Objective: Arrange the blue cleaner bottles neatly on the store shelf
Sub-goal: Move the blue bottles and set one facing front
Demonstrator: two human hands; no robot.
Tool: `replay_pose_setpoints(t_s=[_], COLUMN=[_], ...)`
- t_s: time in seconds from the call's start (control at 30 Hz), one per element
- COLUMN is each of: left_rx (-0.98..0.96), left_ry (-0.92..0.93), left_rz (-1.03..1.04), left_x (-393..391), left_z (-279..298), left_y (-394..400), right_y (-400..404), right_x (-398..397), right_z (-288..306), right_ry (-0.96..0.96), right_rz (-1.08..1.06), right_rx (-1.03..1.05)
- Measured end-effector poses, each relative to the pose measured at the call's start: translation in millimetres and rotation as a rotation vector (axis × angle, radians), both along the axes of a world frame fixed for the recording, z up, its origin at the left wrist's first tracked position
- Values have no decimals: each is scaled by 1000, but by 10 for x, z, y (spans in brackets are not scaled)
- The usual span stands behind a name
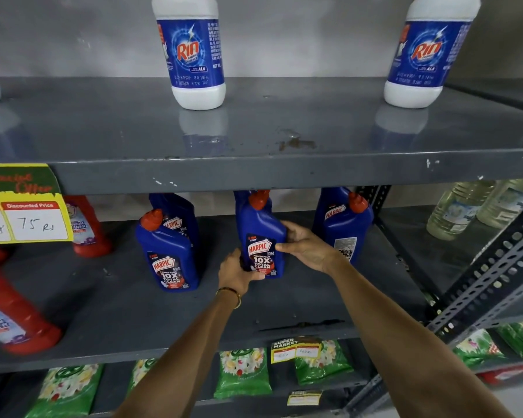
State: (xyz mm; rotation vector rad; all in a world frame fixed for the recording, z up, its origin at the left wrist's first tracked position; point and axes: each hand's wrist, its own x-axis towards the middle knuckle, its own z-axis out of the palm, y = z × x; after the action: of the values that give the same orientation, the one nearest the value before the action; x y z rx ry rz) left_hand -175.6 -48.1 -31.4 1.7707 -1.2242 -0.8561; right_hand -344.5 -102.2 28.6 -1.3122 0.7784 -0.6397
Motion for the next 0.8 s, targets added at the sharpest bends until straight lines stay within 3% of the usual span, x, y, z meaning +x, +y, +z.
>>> replay_pose_setpoints(t_s=[0.2, 0.57, 0.8], left_rx=[39, 92, 50], left_ry=[-124, -125, -164], left_rz=[24, 83, 126], left_x=[24, -93, -119], left_z=[-44, -23, -9], left_y=[49, 147, 350], right_y=[26, 37, 177], right_x=[50, 92, 31], right_z=[-82, -93, -133], right_ry=[51, 139, 257], right_rz=[-17, -41, -323], right_rx=[38, 2, -58])
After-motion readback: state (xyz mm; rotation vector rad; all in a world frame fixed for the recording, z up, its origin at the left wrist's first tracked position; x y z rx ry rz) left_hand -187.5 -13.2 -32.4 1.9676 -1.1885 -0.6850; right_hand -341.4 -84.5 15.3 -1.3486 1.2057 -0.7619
